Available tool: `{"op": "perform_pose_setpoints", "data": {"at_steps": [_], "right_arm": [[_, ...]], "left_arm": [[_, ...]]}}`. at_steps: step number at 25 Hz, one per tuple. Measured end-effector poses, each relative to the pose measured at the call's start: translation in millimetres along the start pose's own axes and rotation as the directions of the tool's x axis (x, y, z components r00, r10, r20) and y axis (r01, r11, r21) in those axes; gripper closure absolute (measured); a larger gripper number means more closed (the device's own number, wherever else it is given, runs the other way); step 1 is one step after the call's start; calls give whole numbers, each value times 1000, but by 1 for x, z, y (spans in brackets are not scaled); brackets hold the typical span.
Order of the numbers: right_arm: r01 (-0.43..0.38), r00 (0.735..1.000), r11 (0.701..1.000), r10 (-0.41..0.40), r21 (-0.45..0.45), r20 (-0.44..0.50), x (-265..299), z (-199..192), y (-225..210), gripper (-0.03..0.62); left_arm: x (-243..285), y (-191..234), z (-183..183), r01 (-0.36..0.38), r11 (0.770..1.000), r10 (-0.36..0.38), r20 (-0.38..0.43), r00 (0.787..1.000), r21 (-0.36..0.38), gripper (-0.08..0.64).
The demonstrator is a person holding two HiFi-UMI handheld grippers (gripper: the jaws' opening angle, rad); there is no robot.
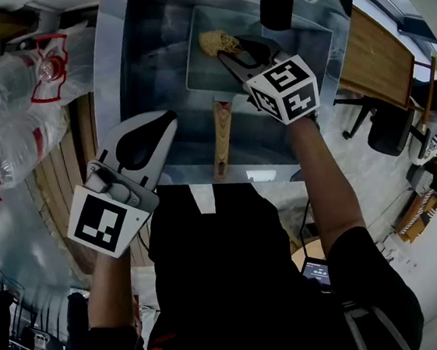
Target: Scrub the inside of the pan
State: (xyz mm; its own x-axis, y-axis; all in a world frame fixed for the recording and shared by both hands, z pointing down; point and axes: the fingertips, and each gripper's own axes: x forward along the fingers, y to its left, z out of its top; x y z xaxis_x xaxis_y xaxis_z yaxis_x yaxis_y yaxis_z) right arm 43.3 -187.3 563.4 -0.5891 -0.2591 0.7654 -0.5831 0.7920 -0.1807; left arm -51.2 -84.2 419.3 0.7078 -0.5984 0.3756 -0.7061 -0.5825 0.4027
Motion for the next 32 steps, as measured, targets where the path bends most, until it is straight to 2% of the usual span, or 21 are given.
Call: {"op": "perform_pose_setpoints", "data": {"at_steps": [18, 27, 32], "right_arm": [[57, 998, 996, -58, 72, 3, -45, -41, -34, 434], [59, 998, 996, -60, 69, 18, -49, -36, -31, 434], [12, 999, 999, -14, 48, 48, -44, -15, -8, 434]], "left_arm": [[38, -41, 4, 61, 997, -60, -25, 998, 41, 541], [36, -45, 5, 58, 997, -57, -20, 998, 41, 541], [21, -37, 4, 41, 999, -41, -8, 999, 31, 541]]}}
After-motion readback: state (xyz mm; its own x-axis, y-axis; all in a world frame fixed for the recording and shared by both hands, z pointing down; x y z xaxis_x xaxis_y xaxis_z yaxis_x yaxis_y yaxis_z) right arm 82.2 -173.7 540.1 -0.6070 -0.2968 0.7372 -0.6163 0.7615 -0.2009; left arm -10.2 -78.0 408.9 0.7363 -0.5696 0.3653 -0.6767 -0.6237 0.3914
